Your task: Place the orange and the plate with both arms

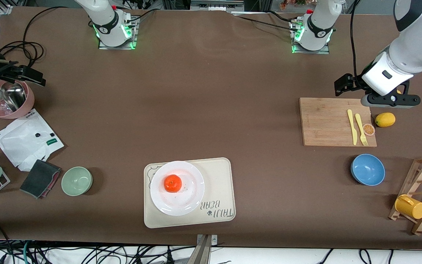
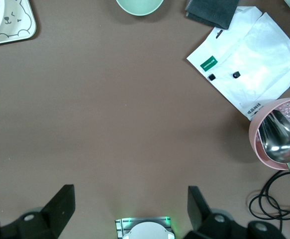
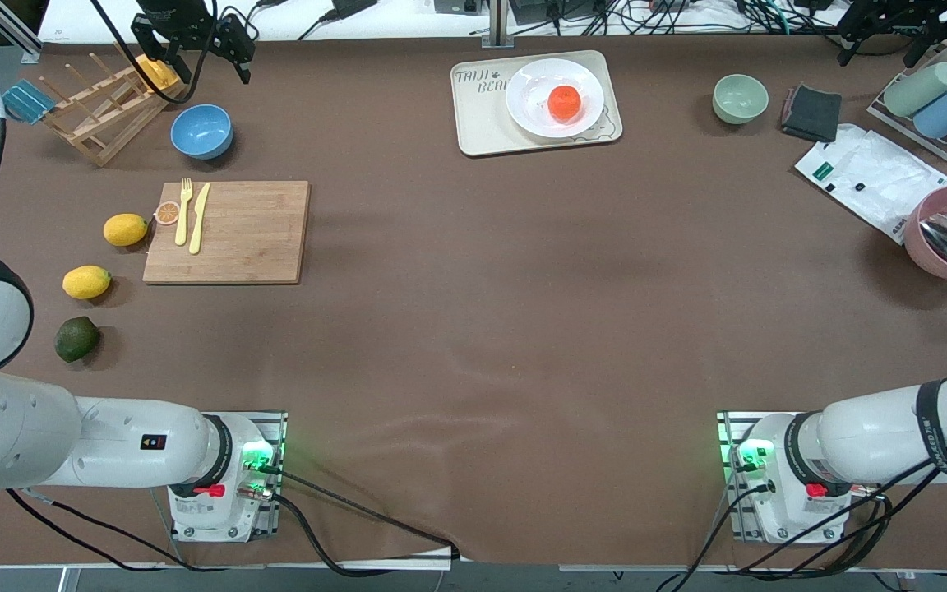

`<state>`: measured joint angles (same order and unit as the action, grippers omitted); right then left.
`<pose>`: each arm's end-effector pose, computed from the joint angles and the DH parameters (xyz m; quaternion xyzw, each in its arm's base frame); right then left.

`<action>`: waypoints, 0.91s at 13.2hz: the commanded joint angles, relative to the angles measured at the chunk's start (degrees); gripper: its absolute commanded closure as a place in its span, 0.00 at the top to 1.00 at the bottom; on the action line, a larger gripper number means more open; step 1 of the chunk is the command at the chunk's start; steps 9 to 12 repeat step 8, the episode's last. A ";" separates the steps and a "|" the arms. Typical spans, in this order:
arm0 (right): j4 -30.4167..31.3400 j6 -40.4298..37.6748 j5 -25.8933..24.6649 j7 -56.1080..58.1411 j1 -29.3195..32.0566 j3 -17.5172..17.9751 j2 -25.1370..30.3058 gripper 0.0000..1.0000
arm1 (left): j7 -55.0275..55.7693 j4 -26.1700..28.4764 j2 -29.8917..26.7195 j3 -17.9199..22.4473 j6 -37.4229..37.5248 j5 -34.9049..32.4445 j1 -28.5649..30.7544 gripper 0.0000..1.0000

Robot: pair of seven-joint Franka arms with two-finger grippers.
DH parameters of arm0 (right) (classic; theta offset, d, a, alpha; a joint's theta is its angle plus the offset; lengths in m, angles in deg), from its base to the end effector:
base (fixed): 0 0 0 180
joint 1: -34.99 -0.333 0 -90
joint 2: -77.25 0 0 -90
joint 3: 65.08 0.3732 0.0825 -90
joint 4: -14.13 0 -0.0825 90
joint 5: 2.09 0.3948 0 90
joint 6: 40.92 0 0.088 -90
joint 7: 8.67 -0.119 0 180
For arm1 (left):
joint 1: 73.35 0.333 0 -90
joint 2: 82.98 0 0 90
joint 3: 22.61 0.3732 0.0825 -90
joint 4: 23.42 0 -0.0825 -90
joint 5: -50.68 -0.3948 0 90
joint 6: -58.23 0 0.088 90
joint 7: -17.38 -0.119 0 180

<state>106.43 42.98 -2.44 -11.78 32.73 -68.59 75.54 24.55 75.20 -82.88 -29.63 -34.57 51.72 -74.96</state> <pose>0.5588 -0.0124 0.6257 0.9954 -0.0380 -0.0880 0.0054 0.5545 -0.0862 0.6003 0.9986 -0.0118 -0.0524 0.0020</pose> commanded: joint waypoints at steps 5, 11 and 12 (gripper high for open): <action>-1.60 1.79 -1.85 1.00 0.07 0.18 -0.94 1.00 | -1.46 -1.85 0.78 -0.19 1.40 -1.22 0.29 1.00; -1.60 2.58 -1.15 0.91 0.07 0.26 -0.94 1.00 | -1.46 -1.85 0.78 -0.19 1.40 -1.22 0.29 1.00; -1.60 2.58 -1.15 0.91 0.07 0.26 -0.94 1.00 | -1.46 -1.85 0.78 -0.19 1.40 -1.22 0.29 1.00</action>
